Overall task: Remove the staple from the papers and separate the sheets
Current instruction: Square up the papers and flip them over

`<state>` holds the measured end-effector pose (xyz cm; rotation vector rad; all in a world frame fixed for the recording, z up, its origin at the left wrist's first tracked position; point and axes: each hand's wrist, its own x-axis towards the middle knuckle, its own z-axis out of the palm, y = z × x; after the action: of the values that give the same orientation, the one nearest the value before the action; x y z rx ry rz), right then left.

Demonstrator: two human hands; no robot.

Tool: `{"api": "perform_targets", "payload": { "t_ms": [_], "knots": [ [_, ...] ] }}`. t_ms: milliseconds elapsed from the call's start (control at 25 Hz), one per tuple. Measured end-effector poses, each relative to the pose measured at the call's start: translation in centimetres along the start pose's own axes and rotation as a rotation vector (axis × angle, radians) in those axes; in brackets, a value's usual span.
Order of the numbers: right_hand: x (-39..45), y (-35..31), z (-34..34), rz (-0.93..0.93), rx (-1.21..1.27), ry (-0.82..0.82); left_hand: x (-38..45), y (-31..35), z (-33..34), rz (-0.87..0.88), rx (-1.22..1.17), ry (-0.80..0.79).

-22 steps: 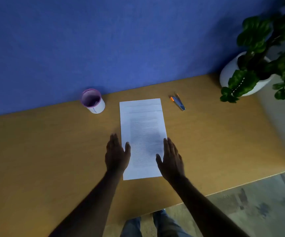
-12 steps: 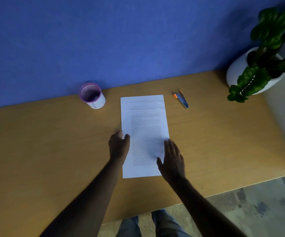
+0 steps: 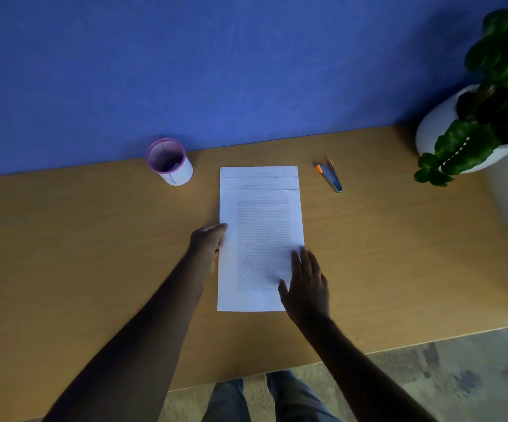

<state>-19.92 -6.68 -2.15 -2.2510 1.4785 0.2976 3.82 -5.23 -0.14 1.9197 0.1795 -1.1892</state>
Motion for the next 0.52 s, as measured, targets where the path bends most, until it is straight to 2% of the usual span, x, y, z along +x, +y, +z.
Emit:
{"api": "perform_targets", "payload": {
  "t_ms": [240,520],
  "knots": [
    [0.3,1.4,-0.2,-0.034,0.025,0.014,0.0,-0.2,0.7,0.092,-0.033,0.116],
    [1.0,1.7,-3.3,-0.038,0.232,-0.084,-1.8,0.3,1.2,0.160,0.008,0.084]
  ]
}}
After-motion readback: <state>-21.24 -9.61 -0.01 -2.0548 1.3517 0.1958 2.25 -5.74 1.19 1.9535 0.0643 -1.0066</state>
